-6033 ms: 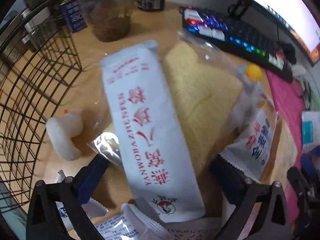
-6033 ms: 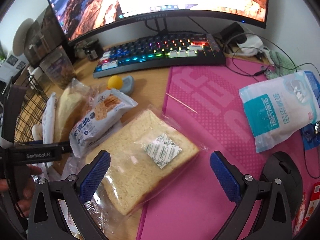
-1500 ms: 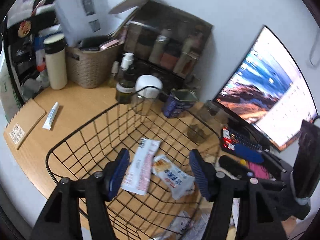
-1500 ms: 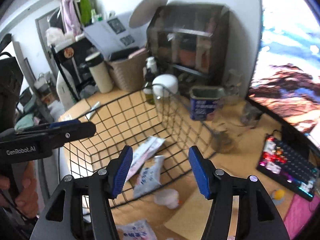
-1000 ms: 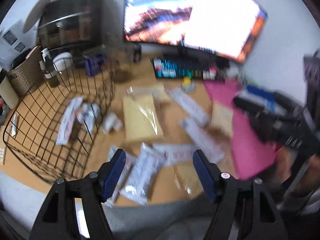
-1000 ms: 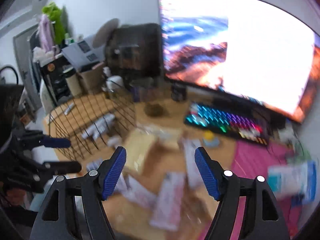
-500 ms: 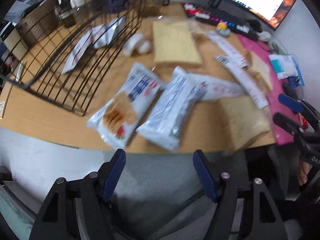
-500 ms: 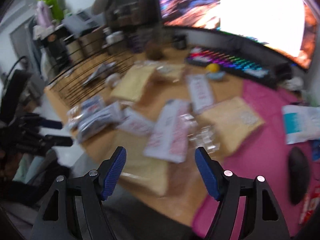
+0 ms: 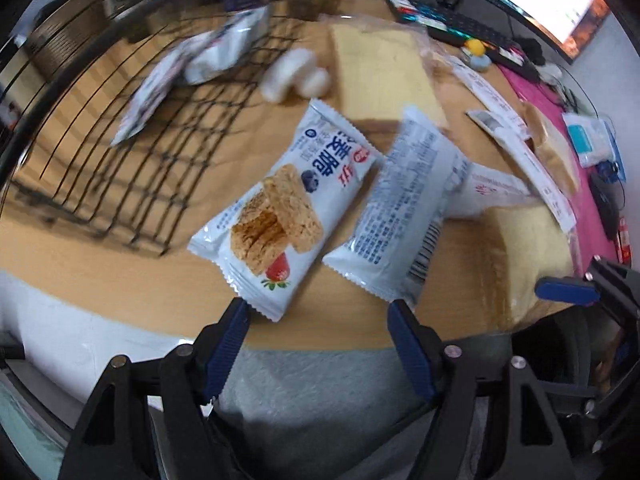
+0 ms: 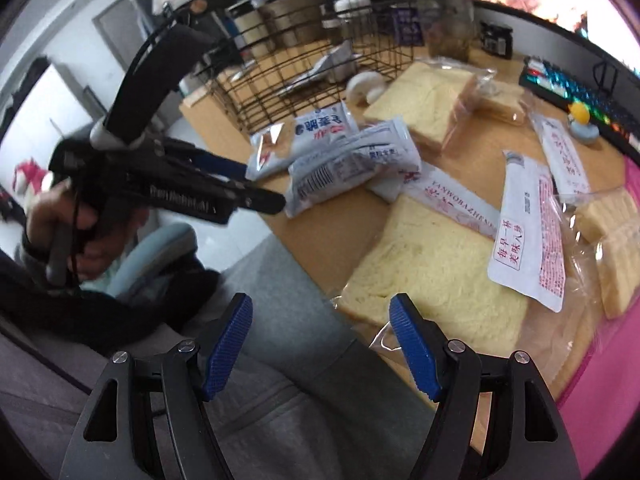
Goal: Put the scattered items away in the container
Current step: 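Grasp the blue-white biscuit packet with the left gripper, then grasp the white red-print packet with the right gripper while the left gripper lifts its packet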
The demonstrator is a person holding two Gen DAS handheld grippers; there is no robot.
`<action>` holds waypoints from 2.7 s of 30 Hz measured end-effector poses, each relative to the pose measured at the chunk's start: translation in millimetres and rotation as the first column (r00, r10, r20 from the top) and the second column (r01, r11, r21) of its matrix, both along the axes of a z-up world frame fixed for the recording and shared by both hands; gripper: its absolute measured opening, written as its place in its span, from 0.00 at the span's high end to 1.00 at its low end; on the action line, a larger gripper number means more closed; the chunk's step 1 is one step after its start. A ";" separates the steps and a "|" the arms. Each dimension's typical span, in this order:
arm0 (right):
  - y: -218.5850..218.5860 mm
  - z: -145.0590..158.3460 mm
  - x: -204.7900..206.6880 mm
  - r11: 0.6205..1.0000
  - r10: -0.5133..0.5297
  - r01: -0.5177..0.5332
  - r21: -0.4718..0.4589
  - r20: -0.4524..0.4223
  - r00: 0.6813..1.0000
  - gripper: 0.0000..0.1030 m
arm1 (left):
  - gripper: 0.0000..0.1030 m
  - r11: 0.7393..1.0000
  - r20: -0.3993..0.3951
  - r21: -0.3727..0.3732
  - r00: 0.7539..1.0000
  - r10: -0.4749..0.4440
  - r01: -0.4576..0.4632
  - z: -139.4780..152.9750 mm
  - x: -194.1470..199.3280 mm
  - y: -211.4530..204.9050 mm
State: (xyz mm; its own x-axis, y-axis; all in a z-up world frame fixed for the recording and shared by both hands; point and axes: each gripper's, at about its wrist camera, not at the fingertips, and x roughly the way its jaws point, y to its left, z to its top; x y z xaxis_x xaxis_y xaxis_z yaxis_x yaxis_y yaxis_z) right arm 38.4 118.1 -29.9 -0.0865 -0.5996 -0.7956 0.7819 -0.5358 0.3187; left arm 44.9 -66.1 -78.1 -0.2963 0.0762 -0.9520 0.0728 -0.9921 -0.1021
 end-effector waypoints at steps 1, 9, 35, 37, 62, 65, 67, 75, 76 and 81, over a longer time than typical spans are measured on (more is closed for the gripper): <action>3.6 -0.4 -4.8 1.000 -0.012 0.012 -0.013 0.017 1.000 0.30 | 0.26 1.000 0.000 0.007 1.000 -0.012 0.012 0.2 -3.2 4.3; 30.3 0.0 -32.5 0.987 -0.135 0.140 0.076 -0.067 0.989 0.30 | 0.26 0.986 0.017 0.065 0.987 -0.157 0.156 0.4 -17.5 50.2; 58.3 21.8 -46.3 0.978 -0.191 0.200 0.060 -0.123 0.974 0.30 | 0.24 0.921 0.055 -0.133 0.931 -0.362 0.366 11.8 -68.8 52.9; 60.8 22.1 -50.8 0.977 -0.201 0.208 0.055 -0.116 0.973 0.30 | 0.24 0.922 0.063 -0.120 0.930 -0.362 0.368 6.9 -75.5 49.1; 23.7 -4.4 -150.9 0.955 -0.132 0.170 0.244 -0.165 0.977 0.30 | 0.57 0.943 0.016 0.012 0.943 -0.334 0.334 -3.5 -89.8 23.8; 18.1 -13.2 -157.8 0.948 -0.122 0.158 0.276 -0.143 0.982 0.29 | 0.57 0.945 0.016 0.016 0.945 -0.328 0.327 -3.8 -90.4 25.5; 13.8 -14.1 -156.9 0.945 -0.106 0.149 0.292 -0.157 0.982 0.29 | 0.58 0.948 0.015 0.026 0.948 -0.319 0.319 -3.8 -90.9 25.5; 19.2 -9.2 -154.5 0.954 -0.104 0.138 0.265 -0.141 0.985 0.53 | 0.58 0.946 -0.001 0.030 0.947 -0.323 0.322 2.4 -89.7 27.7; 19.2 -7.3 -153.2 0.955 -0.106 0.141 0.260 -0.144 0.984 0.54 | 0.58 0.947 -0.008 0.028 0.947 -0.321 0.321 5.0 -89.9 27.8; 21.9 4.5 -147.8 0.961 -0.119 0.152 0.230 -0.152 0.981 0.54 | 0.58 0.948 -0.055 0.027 0.948 -0.315 0.316 23.2 -89.7 29.3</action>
State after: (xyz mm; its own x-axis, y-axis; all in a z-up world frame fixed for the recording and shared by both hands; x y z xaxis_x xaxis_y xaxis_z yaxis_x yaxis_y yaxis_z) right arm -109.4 140.0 -25.3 -0.2703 -0.3680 -0.8897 0.7237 -0.6871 0.0643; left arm -44.8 -36.9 -54.9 -0.2984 0.2068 -0.9318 -0.2494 -0.9592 -0.1330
